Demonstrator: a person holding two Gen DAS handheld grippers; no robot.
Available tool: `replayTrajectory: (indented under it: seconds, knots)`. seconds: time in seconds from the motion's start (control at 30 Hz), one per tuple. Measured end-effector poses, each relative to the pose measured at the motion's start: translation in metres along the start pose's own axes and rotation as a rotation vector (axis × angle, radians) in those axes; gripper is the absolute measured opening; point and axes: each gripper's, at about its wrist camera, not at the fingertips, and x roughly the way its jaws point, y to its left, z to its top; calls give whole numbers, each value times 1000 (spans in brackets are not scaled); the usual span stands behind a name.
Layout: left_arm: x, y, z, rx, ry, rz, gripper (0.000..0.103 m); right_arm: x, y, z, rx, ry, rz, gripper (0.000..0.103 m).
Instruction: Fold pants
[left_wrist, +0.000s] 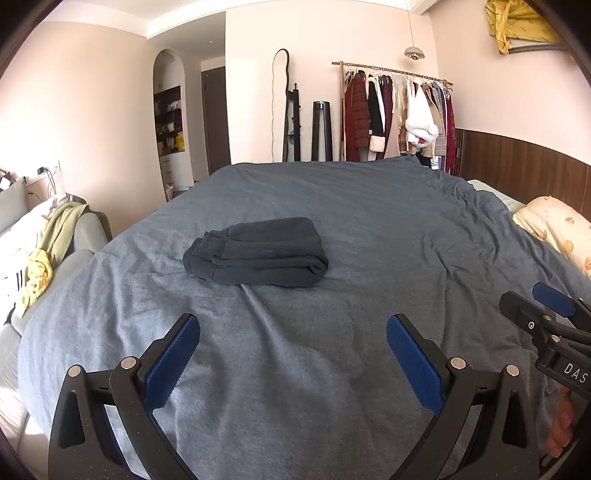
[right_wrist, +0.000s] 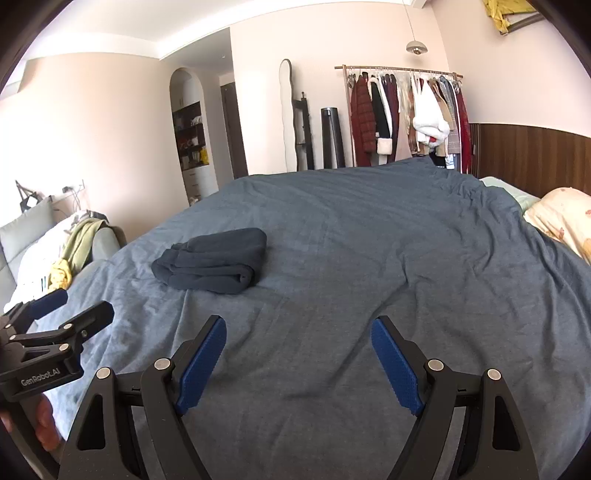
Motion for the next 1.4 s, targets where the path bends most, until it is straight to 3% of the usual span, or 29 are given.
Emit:
replayTrajectory:
  seconds: [1.4]
  knots:
    - [-11,-22,1,-3,3,9,103,-11,-13,-6,36,-16,-5,82]
